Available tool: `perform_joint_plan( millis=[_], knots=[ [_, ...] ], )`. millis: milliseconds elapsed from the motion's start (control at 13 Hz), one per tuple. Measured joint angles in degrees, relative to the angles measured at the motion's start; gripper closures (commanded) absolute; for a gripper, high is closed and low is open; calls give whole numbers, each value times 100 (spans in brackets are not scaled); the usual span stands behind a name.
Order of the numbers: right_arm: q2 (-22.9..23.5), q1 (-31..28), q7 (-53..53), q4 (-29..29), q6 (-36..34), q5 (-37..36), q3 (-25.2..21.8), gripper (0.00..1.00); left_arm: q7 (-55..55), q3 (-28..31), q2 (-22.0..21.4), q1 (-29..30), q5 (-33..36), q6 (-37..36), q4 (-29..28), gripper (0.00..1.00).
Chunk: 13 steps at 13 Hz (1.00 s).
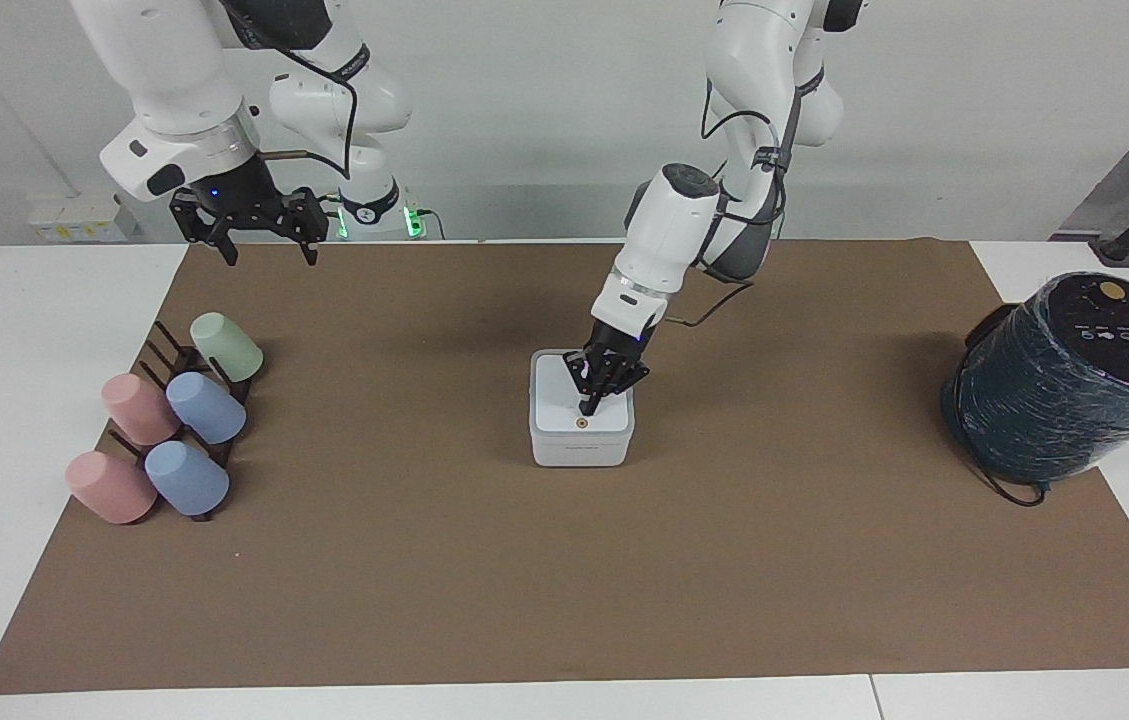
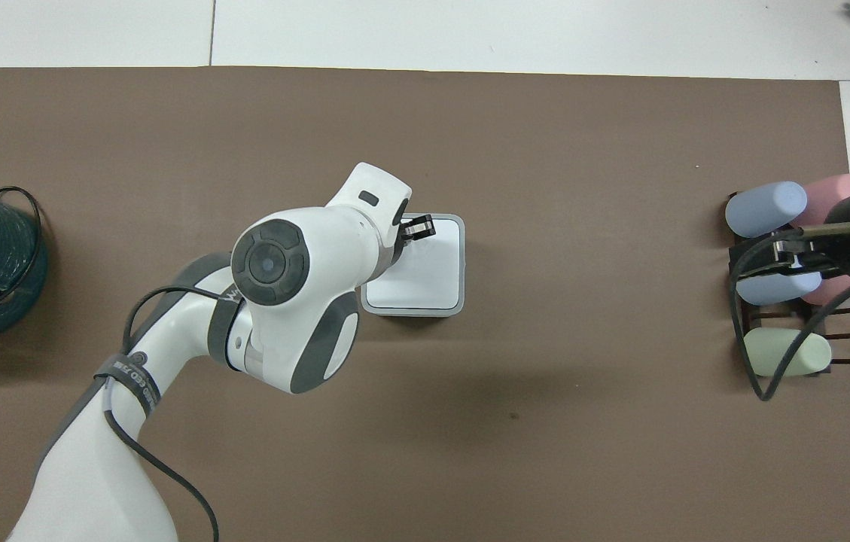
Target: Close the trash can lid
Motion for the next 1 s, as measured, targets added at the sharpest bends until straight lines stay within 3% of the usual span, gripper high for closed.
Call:
perform_joint_plan(
  millis=[385,923,1000],
  knots=[
    [0,0,0,-1,0,0,0,0,603,40,-4,882,2,-2068,1232,90],
    [0,0,0,-3,0,0,0,0,3238,104,-97,2451,195,-3313,1378,80],
    [0,0,0,-3,0,0,0,0,3529,104,-134,2618,413,-3449,1384,73]
  ],
)
